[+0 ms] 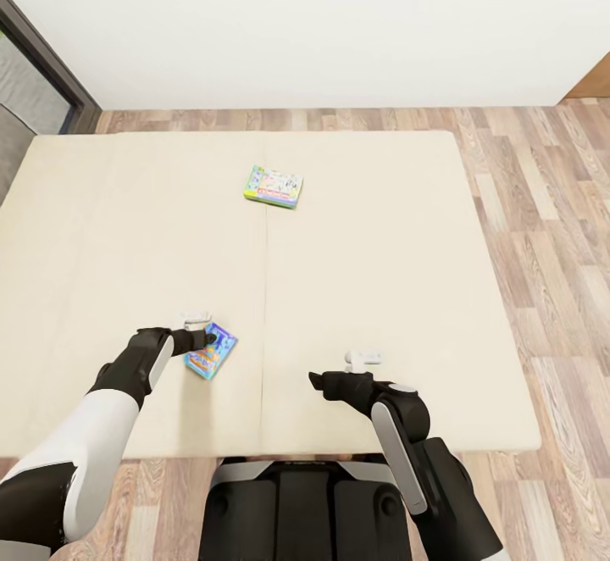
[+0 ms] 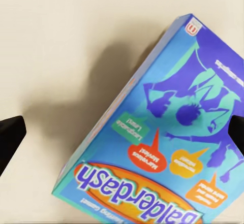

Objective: Put all the toys in the child's room - the three board games (two on the bed and one on the table), the two jigsaw puzzles on the table, and the tennis ball on the table - inside the toy box on the table in the child's room.

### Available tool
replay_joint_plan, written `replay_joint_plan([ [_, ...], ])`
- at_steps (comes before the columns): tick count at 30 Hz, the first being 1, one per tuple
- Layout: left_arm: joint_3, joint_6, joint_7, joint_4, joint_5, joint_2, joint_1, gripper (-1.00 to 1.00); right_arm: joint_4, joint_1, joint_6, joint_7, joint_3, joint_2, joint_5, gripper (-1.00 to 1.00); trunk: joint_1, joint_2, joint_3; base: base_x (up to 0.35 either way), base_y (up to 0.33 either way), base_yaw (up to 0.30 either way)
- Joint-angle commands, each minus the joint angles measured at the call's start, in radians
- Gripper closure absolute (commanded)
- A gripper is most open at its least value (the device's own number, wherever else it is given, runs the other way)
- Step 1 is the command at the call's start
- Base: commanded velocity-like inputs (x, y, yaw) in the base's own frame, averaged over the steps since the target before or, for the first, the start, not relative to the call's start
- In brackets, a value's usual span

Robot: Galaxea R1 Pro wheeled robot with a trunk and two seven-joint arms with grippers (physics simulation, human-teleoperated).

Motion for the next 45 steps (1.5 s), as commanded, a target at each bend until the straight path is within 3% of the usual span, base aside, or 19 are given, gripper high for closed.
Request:
replay_joint_plan([
  [1,0.005,0.006,-0.007,-0.001,-0.007,0.000,0.000,-1.00,-0.001,0.000,0.004,-0.010,0.000,0.000,-0.011,-1.00,0.000,-0.002,-0.003,0.000,0.000,0.000],
  [15,0.004,-0.045,-0.021,0.096,-0.009,0.004,0.008,-1.00,-0.001,0.000,-0.002,-0.012,0.003,-0.001,-0.007,-1.00,0.000,-0.002,-0.009,0.000,0.000,0.000],
  [45,0.005,-0.055,-0.057,0.101,-0.005,0.009,0.009,-1.00,-0.001,0.000,-0.002,-0.008,0.006,0.007,-0.009,-1.00,0.000,-0.002,-0.009,0.000,0.000,0.000],
])
